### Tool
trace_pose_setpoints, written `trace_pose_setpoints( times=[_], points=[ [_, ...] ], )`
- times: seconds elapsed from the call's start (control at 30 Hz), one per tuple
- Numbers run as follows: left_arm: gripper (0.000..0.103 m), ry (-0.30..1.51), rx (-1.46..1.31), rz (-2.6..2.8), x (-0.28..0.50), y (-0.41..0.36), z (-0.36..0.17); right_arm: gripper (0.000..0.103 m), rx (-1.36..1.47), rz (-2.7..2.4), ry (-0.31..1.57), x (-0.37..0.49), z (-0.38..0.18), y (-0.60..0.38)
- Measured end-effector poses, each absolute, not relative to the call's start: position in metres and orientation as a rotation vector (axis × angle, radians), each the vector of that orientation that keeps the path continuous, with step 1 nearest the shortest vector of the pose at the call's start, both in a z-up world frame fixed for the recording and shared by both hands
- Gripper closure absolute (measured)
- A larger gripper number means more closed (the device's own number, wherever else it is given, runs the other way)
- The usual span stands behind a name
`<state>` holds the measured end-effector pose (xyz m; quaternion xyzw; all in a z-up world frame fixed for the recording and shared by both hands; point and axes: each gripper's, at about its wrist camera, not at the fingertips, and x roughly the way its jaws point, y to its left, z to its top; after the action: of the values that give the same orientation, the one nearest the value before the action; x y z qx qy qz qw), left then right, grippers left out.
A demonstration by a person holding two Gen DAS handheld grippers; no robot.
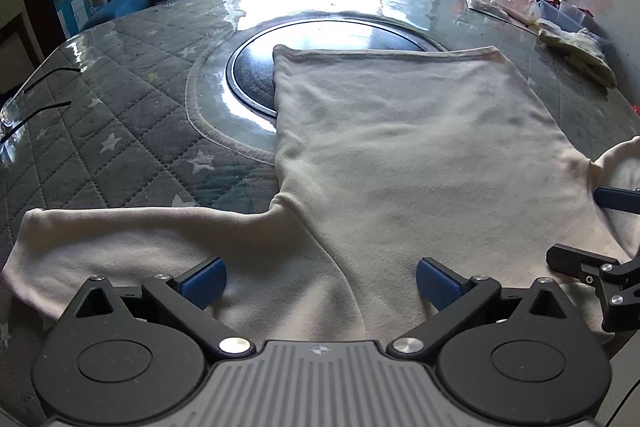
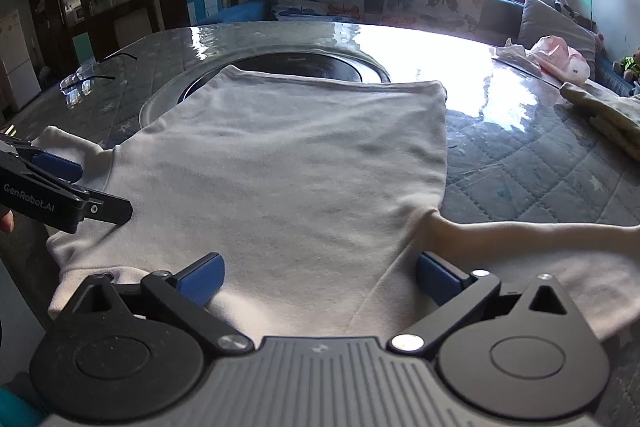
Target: Fold clothes
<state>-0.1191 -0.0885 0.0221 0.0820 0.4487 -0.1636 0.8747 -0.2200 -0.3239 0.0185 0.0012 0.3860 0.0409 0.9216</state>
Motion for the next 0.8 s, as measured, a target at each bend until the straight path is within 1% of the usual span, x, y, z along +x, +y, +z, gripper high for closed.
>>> trace_pose_setpoints(
  times=[0.8],
  points=[
    [0.0,0.938,0.176,-0.327,-0.1184,-0.0892,0.0205,0.0,-0.034,0.069,0.801,-0.2197,0.0163,-0.3186]
  ],
)
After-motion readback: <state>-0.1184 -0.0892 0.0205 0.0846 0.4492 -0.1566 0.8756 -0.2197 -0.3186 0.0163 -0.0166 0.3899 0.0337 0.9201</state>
